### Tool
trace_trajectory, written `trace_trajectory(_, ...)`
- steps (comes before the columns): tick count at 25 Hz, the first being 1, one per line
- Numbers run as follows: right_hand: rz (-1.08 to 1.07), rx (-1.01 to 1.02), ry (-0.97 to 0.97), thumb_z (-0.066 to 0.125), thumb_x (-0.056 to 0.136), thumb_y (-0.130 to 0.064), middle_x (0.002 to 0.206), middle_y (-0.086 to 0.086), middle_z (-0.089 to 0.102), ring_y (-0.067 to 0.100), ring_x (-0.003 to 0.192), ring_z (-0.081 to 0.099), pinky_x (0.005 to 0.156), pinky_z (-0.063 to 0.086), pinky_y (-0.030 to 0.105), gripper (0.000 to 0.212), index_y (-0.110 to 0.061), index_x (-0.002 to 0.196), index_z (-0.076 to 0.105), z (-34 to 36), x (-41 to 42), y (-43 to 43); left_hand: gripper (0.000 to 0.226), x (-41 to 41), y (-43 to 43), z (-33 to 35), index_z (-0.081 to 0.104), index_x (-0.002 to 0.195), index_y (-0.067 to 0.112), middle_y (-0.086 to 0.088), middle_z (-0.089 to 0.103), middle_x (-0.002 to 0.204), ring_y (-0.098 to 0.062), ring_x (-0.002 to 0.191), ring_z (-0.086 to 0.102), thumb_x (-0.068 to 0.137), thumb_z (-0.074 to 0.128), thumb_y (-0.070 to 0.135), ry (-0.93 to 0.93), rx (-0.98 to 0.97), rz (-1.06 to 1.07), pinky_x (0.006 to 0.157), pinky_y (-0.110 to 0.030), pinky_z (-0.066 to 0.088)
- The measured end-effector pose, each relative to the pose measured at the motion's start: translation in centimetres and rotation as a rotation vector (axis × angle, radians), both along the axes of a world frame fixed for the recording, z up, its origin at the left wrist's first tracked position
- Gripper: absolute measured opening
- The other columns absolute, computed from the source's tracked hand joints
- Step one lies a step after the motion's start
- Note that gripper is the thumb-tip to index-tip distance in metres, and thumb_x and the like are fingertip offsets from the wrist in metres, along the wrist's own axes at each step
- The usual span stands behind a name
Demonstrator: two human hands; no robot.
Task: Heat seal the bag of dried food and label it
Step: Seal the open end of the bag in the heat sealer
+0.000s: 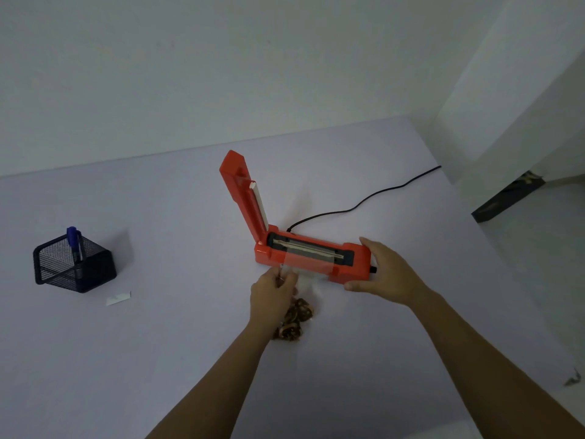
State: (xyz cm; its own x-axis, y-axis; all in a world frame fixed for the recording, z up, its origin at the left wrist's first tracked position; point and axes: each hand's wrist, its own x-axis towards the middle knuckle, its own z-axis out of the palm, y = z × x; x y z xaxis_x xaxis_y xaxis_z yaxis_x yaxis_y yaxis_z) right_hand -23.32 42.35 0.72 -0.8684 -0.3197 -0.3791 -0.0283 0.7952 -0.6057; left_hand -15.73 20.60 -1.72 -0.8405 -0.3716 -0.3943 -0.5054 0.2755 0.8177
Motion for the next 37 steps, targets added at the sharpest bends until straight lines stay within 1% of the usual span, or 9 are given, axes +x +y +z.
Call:
trace_trajectory(4, -0.010, 0.047, 0.134, 0.077, 0.057, -0.061, 0.141, 0.003, 0.046, 0.023, 0.127, 0.044, 0.107, 0.034, 0.041, 0.102, -0.018, 0.140, 0.035, -0.7, 0.1, 0.0, 0.031, -0.8, 0.6, 1.1, 0.061, 0.083, 0.016, 0.004, 0.066, 0.068, -0.012, 0.065, 0.065, 0.094, 0.047, 0.041, 0.015, -0.079, 0.024, 0.067, -0.028, 0.053)
trace_trajectory(8, -0.042, 0.058, 0.223, 0.078, 0.063, -0.052, 0.128, 0.004, 0.058, 0.025, 0.114, 0.052, 0.098, 0.037, 0.036, 0.085, -0.015, 0.132, 0.046, 0.0, 0.4, -0.3, 0.016, -1.8, 0.6, 1.5, 0.059, 0.087, 0.017, 0.002, 0.067, 0.072, -0.012, 0.062, 0.064, 0.093, 0.051, 0.029, -0.059, -0.139, 0.057, 0.069, -0.030, 0.055)
trace_trajectory(13, -0.050, 0.124, 0.248, 0.077, 0.061, -0.057, 0.121, 0.001, 0.061, 0.022, 0.109, 0.056, 0.104, 0.033, 0.040, 0.082, -0.019, 0.128, 0.049, -0.2, 0.2, -0.3, 0.013, -2.5, 1.4, 2.1, 0.064, 0.083, 0.012, -0.003, 0.068, 0.077, -0.018, 0.063, 0.064, 0.088, 0.055, 0.018, -0.050, -0.256, 0.111, 0.061, -0.027, 0.054)
trace_trajectory(16, -0.045, 0.131, 0.253, 0.075, 0.060, -0.060, 0.115, -0.001, 0.063, 0.019, 0.105, 0.058, 0.108, 0.025, 0.042, 0.079, -0.021, 0.124, 0.051, -0.9, -0.1, -0.1, 0.014, -2.7, 2.1, 2.9, 0.063, 0.082, 0.012, -0.001, 0.064, 0.072, -0.014, 0.059, 0.060, 0.091, 0.053, 0.019, 0.027, -0.343, 0.106, 0.051, -0.018, 0.044)
trace_trajectory(20, -0.052, 0.154, 0.253, 0.073, 0.059, -0.063, 0.115, -0.003, 0.063, 0.018, 0.108, 0.057, 0.113, 0.020, 0.045, 0.079, -0.023, 0.124, 0.051, -1.3, -0.2, 0.0, 0.017, -2.8, 2.9, 3.2, 0.059, 0.082, 0.012, 0.001, 0.060, 0.070, -0.006, 0.051, 0.051, 0.094, 0.050, 0.021, 0.032, -0.382, 0.093, 0.045, -0.014, 0.036)
trace_trajectory(28, -0.057, 0.142, 0.250, 0.075, 0.062, -0.059, 0.120, -0.001, 0.062, 0.019, 0.111, 0.057, 0.114, 0.017, 0.042, 0.080, -0.021, 0.127, 0.049, -1.0, 0.1, -0.1, 0.018, -2.2, 2.9, 2.8, 0.058, 0.087, 0.014, 0.004, 0.057, 0.073, -0.005, 0.052, 0.048, 0.096, 0.046, 0.023, 0.043, -0.457, -0.025, 0.049, -0.012, 0.036)
trace_trajectory(31, -0.056, 0.138, 0.259, 0.076, 0.061, -0.058, 0.117, -0.001, 0.064, 0.018, 0.108, 0.058, 0.114, 0.017, 0.042, 0.077, -0.021, 0.124, 0.051, -0.9, 0.0, -0.1, 0.020, -2.2, 3.1, 2.7, 0.058, 0.090, 0.012, 0.000, 0.062, 0.075, -0.014, 0.058, 0.057, 0.097, 0.044, 0.024, 0.071, -0.507, -0.091, 0.058, -0.024, 0.051)
trace_trajectory(33, -0.052, 0.143, 0.256, 0.075, 0.061, -0.059, 0.117, -0.001, 0.064, 0.018, 0.107, 0.059, 0.114, 0.016, 0.042, 0.078, -0.021, 0.124, 0.051, -1.0, -0.1, -0.1, 0.021, -2.1, 3.2, 2.6, 0.059, 0.090, 0.011, -0.003, 0.065, 0.076, -0.018, 0.062, 0.061, 0.097, 0.044, 0.024, 0.086, -0.515, -0.098, 0.064, -0.031, 0.056)
trace_trajectory(37, -0.048, 0.152, 0.249, 0.074, 0.061, -0.061, 0.118, -0.002, 0.063, 0.018, 0.108, 0.058, 0.115, 0.016, 0.042, 0.080, -0.022, 0.126, 0.050, -1.3, -0.2, 0.0, 0.022, -1.8, 3.1, 2.4, 0.059, 0.088, 0.010, -0.004, 0.066, 0.077, -0.019, 0.062, 0.061, 0.097, 0.044, 0.023, 0.095, -0.532, -0.112, 0.064, -0.029, 0.055)
